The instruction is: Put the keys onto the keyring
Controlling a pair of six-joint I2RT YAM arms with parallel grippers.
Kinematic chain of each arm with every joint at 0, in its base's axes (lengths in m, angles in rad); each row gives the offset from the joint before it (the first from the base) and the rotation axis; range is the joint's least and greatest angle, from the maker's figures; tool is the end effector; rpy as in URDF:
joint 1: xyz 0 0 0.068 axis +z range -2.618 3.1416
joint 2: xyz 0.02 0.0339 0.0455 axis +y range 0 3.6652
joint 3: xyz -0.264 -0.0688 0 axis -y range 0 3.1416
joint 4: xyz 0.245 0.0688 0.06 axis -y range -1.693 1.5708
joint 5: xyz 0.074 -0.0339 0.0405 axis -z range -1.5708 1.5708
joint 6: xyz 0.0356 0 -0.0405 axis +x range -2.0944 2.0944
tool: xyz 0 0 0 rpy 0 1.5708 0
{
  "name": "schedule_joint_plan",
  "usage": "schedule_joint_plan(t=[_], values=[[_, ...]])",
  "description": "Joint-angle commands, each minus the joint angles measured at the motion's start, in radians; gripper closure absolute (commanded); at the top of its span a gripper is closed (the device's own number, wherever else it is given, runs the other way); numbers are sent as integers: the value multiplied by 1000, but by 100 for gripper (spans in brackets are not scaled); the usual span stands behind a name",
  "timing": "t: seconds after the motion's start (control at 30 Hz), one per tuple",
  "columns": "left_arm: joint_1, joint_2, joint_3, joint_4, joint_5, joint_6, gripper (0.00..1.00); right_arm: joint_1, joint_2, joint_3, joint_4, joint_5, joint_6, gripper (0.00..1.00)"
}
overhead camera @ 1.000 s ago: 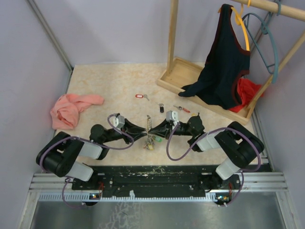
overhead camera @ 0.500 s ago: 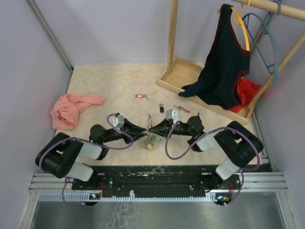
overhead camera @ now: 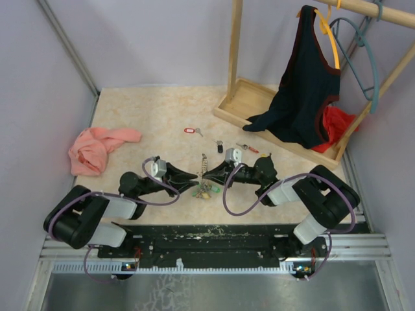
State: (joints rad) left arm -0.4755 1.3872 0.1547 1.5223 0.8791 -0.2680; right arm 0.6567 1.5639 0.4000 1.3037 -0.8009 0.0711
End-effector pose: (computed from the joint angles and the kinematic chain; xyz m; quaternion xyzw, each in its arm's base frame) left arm 0.1674 -0.1170 0.1895 0.3954 0.5025 -0.5005 0.5836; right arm 0.1967 0.1839 0.1900 -0.4561 0.4935 0.4864 0.5585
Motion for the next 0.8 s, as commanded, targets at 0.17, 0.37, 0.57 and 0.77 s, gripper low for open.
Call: schedule_joint_plan(t=[0.17,0.37,0.57,0.77], values=[[3,25,32,133,-21,37,65,-8,-33,30,103,-61,23,100],[2,42,49,116,-14,44,64,-9,-31,33,114,-69,32,100],[3,51,58,118,7,31,66,-9,-31,38,118,-73,37,100],[0,73,65,124,31,18,71,-9,-33,42,128,-75,49,100]])
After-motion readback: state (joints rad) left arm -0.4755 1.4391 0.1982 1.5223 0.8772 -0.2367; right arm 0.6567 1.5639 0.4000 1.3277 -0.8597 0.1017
